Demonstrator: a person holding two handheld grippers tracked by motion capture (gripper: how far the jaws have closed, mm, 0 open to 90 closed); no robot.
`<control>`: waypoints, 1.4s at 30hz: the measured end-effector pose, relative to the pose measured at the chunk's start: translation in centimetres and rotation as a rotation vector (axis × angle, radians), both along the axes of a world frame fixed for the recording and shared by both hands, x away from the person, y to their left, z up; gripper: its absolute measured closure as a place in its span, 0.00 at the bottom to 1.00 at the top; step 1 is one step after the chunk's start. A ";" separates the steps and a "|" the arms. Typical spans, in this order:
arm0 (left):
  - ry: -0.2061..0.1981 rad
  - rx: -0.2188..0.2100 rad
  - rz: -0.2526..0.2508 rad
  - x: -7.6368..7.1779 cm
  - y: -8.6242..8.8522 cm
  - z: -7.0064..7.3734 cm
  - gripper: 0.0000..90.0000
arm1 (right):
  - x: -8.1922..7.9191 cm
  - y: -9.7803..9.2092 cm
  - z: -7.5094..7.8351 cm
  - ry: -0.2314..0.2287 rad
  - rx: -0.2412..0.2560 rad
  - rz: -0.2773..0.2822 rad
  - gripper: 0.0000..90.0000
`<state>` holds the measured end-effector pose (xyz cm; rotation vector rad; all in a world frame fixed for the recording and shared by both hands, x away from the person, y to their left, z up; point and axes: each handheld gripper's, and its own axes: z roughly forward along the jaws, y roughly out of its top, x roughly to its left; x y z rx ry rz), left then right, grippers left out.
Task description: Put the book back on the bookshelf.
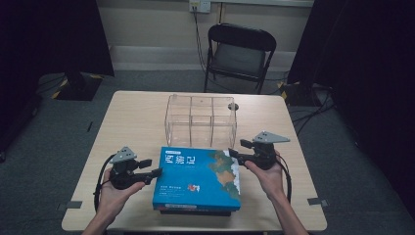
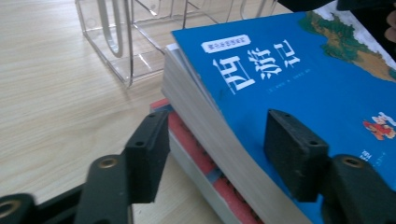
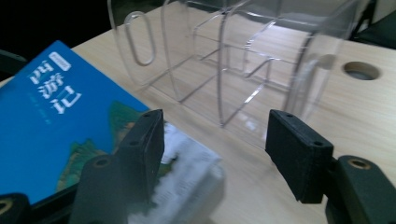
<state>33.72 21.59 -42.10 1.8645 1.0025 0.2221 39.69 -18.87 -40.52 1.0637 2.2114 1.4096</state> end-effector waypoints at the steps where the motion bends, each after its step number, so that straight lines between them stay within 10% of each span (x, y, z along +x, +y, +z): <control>1: 0.002 -0.002 -0.013 0.1 -0.1 0.0 0.58 | 0.0 0.5 -0.3 0.009 -0.007 0.021 0.46; 3: -0.007 0.009 -0.040 0.3 -0.5 0.2 0.70 | -0.1 1.4 -1.0 0.028 -0.029 0.066 0.51; 34: 0.007 0.006 -0.085 5.6 -3.2 0.2 0.68 | -3.6 -1.3 -1.4 0.049 -0.024 0.049 0.56; 42: 0.020 0.026 -0.113 5.1 -3.2 0.4 0.60 | -3.1 -1.0 -1.2 0.070 -0.011 0.079 0.53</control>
